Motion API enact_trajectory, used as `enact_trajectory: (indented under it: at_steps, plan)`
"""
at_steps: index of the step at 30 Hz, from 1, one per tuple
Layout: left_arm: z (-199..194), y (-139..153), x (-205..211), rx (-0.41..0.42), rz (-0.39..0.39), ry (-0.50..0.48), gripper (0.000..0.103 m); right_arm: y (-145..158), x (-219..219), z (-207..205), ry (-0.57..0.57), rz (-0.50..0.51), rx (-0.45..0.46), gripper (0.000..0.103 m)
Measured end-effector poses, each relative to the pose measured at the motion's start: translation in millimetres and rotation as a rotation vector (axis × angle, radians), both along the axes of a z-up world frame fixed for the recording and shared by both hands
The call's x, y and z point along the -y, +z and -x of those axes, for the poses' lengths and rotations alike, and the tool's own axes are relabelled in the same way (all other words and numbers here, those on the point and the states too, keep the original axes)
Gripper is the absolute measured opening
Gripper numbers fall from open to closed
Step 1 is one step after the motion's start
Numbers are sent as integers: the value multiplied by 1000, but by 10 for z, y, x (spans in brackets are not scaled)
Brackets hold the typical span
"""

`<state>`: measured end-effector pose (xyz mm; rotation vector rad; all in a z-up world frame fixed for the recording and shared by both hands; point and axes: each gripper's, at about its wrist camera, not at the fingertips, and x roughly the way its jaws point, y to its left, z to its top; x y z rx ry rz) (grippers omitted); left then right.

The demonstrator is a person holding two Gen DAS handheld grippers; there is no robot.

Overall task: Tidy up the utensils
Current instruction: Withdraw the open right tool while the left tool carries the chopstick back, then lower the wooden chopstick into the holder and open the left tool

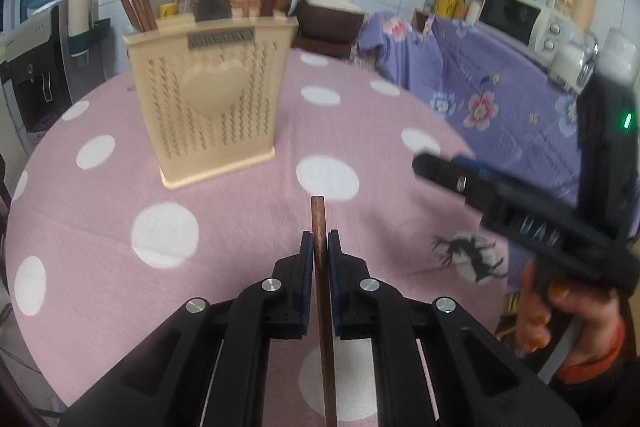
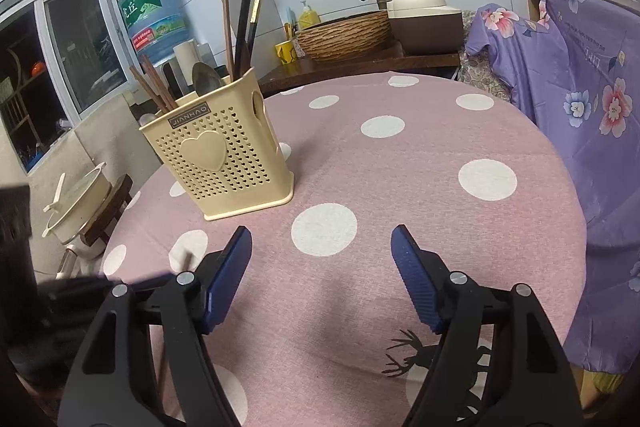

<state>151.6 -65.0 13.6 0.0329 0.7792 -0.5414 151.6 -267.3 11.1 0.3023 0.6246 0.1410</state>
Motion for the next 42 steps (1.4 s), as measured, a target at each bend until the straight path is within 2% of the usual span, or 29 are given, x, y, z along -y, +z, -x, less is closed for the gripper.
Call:
enact_trajectory:
  at_steps: [8,19,29,36,39,42]
  plan:
    - [18,734,-420,169,111,66,8,72,-72,14,29,-7,25,72]
    - [-62,1209,-578,270,185,90,8,61,-139,-8,38,6,18,72]
    - [-272,1814,-575,378,196,87,8,46,-142,-16,42,19,8,72]
    - [-463,2311,-577,465,184,130,7,52,-171,-4,51,26,10,72]
    - [-606,2408,-558,493,164,176,7,57,-187,15,55,29,12,72]
    - [-778,2363,-549,483,157,209,7,58,-192,40,55,34,13,72]
